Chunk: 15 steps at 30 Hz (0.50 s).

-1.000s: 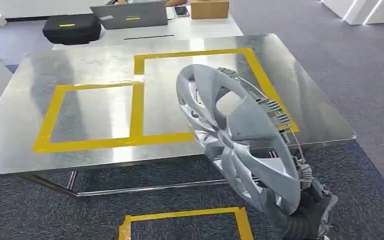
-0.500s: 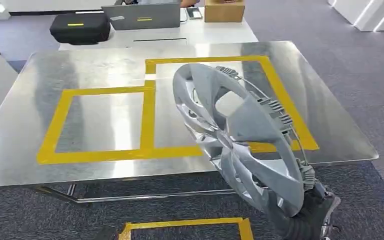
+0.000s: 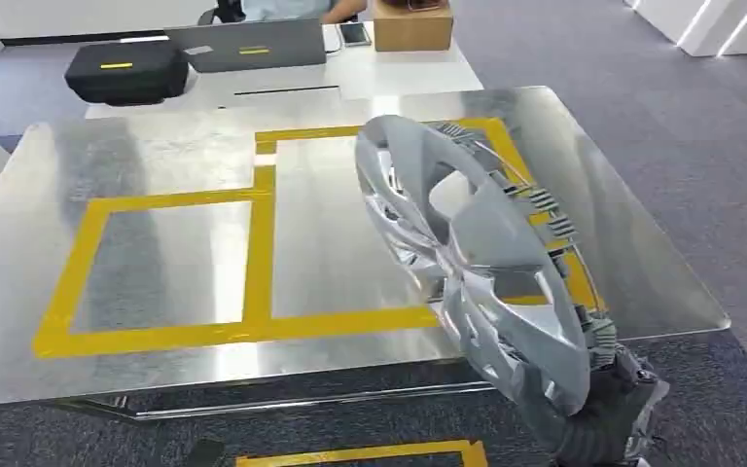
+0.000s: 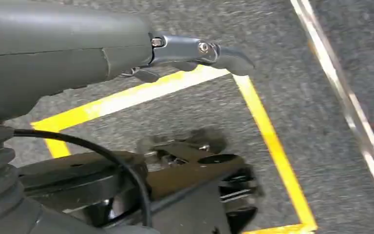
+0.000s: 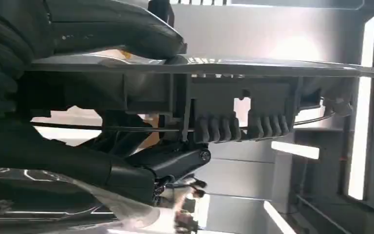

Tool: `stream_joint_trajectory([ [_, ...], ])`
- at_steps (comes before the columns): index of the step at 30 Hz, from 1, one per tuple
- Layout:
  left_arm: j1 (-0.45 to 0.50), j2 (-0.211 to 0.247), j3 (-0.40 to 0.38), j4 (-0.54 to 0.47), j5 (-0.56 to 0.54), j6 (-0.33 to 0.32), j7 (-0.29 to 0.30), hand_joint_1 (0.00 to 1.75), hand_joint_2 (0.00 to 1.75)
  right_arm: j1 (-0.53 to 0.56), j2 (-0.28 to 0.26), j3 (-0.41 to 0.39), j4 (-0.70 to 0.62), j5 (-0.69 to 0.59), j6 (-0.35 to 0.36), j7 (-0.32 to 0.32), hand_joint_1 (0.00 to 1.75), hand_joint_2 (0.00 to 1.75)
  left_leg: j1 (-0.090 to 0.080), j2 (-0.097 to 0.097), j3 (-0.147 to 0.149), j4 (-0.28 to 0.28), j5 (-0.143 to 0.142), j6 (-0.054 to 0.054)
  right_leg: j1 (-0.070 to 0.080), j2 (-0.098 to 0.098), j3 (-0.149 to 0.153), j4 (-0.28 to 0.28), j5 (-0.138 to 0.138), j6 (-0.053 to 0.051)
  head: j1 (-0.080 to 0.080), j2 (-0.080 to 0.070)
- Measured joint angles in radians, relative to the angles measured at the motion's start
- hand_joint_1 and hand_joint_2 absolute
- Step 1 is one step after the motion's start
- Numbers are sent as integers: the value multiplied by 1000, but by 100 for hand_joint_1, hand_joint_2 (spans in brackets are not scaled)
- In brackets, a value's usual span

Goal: Take the parts from the cabinet and place them on the table.

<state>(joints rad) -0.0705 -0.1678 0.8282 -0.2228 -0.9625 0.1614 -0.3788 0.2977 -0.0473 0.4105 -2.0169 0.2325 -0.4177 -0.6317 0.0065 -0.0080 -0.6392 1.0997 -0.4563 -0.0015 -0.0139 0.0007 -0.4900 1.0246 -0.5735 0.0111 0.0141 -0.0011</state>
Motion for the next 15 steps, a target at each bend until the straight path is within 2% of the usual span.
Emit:
stream_joint_trajectory([
  [1,2,0,1,0,2,0,3,0,175,-8,6,1,0,33,-10,16,175,175,-6,1,-9,9,-26,2,3,1,10,1,-6,4,3,0],
  [2,-1,0,1,0,2,0,3,0,175,-15,11,2,-1,62,-17,31,175,175,-9,4,-9,-41,-22,10,4,2,1,1,-9,10,-3,0],
  [3,0,0,1,0,1,0,7,0,175,-23,15,3,-2,83,-21,44,175,175,-10,4,-7,-26,-3,14,4,3,1,-5,-13,14,1,0],
  [4,1,0,2,0,0,0,7,0,175,-29,16,6,-2,112,-28,56,175,175,-7,4,-1,-39,0,11,5,2,-4,-5,-20,11,-2,0],
  [5,-1,-1,2,1,1,-2,7,0,175,-34,16,6,-2,137,-37,68,175,175,-9,3,-1,-42,1,9,5,1,8,-9,-12,-3,2,0],
  [8,-8,-1,2,1,-2,-12,6,0,175,-61,16,15,10,236,-54,95,175,175,-9,0,0,-44,-2,12,4,0,9,-13,-4,6,2,0],
  [11,-12,-2,2,1,-2,-16,6,0,175,-81,16,19,26,258,-61,103,175,175,-10,-2,0,-44,-7,19,5,-1,19,-31,-8,6,2,0],
  [15,-15,-1,2,1,-3,-29,6,0,175,-112,13,22,57,373,-68,155,175,175,-11,-1,1,-44,-9,23,4,-1,22,-40,-13,15,1,0],
])
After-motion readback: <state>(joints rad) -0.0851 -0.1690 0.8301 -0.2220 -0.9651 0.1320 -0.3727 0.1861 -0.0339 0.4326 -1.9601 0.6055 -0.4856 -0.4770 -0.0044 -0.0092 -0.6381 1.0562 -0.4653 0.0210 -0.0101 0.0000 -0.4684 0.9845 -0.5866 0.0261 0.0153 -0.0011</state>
